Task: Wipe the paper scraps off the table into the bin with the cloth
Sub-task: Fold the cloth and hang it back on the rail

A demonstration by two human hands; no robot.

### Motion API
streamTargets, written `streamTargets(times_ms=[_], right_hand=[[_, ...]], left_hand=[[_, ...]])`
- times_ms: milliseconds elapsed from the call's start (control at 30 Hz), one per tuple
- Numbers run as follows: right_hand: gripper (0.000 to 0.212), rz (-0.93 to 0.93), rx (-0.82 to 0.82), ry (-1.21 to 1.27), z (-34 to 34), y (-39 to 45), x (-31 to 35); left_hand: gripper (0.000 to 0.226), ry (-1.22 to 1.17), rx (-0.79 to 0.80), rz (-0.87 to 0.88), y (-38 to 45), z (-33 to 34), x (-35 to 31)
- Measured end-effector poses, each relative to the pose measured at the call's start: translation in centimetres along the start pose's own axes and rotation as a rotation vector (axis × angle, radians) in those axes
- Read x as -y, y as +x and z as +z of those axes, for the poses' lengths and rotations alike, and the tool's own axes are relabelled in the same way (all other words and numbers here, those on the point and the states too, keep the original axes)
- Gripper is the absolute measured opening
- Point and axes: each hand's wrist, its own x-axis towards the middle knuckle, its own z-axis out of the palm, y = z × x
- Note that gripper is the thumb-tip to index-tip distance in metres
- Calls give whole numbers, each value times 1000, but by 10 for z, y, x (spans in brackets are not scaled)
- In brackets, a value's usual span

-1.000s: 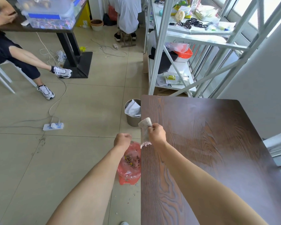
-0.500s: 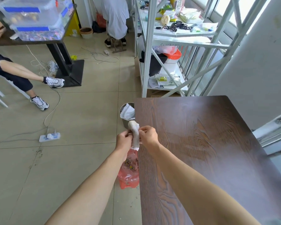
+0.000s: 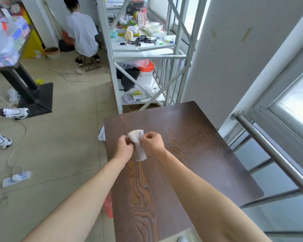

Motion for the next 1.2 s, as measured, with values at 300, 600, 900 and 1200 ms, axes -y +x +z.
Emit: streamTargets(times_ms=[300,600,900,1200], right_hand=[[19,-154,-18,106,-163,0,-2],[34,-16,-181,137,-267,23,-46],[19,0,-316,-23,-313,25,-71],[19,18,-469,5,-323,22,-80]], left_hand=[[10,-134,-23,4,-35,102,-94],[39,-484,118,-85,-56,205,-155],[26,-449,243,73,-82,274,-191],[14,-460,249,10,-82,292,-193]])
